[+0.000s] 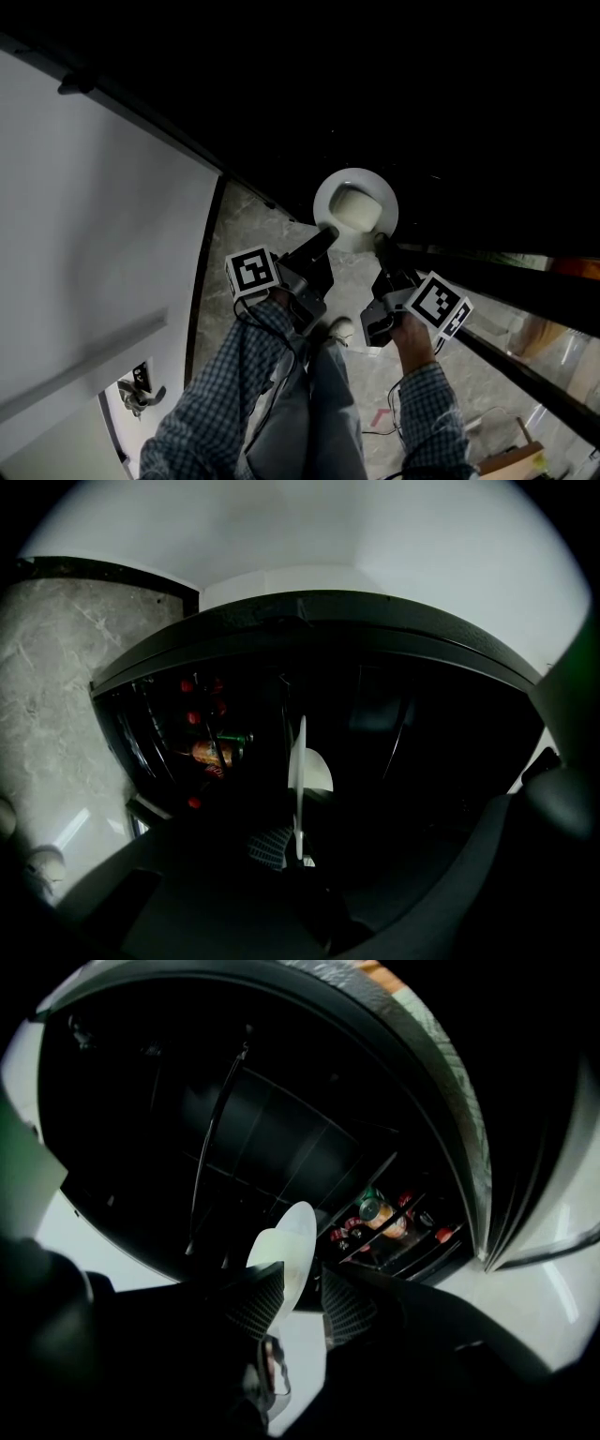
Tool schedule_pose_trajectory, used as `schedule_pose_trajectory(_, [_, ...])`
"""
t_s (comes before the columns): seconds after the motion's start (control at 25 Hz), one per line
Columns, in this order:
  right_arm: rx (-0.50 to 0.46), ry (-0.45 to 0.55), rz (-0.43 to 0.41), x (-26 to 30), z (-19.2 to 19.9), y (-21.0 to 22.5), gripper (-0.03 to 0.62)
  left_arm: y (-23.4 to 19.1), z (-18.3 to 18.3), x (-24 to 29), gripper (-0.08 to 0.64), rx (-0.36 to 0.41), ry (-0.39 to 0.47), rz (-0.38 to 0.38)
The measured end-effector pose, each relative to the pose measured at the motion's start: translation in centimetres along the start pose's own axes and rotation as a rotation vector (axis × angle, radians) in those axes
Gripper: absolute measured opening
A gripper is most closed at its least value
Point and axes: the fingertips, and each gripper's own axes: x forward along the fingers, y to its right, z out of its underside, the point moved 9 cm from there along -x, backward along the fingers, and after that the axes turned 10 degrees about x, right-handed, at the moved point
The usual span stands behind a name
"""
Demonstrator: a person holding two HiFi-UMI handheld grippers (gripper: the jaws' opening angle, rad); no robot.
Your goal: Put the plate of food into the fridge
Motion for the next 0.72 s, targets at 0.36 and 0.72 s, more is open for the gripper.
schedule_pose_trajectory(0.36, [0.103,-0.042,-0.039,-0.4,2.9,0.7,0.106,-0.2,-0.1,0.3,0.023,0.002,0.001,-0.002])
schedule_pose_trajectory(0.72, [0.183,-0.098,-0.116,0.5,4.6,0.1,0.104,-0.1,-0.2,0.4,0.023,0.005,-0.006,0.000])
